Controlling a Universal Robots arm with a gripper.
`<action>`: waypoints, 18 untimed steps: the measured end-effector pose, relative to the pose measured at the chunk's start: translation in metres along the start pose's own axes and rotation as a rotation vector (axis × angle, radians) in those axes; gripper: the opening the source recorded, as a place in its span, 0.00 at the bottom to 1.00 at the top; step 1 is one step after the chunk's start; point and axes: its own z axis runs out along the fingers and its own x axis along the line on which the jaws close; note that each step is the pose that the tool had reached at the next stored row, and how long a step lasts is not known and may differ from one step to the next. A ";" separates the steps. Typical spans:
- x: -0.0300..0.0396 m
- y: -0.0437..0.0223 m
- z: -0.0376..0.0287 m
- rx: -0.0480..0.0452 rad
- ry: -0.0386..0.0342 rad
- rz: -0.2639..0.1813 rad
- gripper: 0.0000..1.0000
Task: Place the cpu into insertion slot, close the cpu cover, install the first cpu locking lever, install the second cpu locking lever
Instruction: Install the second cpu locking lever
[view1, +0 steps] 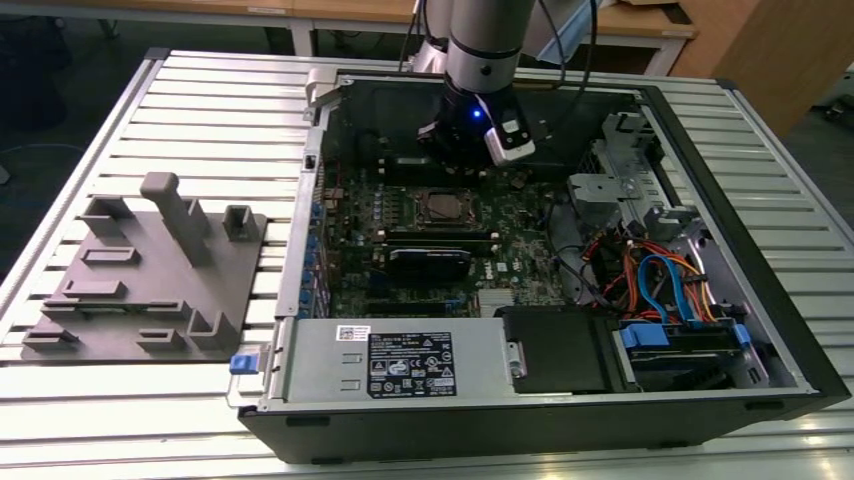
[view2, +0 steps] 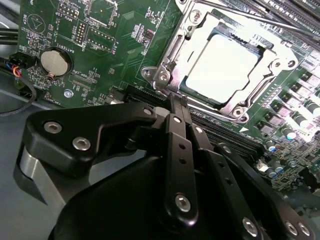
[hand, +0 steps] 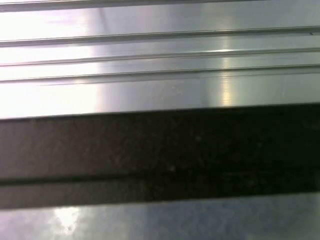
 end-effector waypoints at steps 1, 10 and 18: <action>0.0000 0.0000 0.0000 0.0000 0.0000 0.000 0.10; -0.0002 -0.0032 -0.0009 0.0011 0.0001 0.000 0.10; -0.0003 -0.0032 -0.0084 0.0007 -0.0001 0.000 0.10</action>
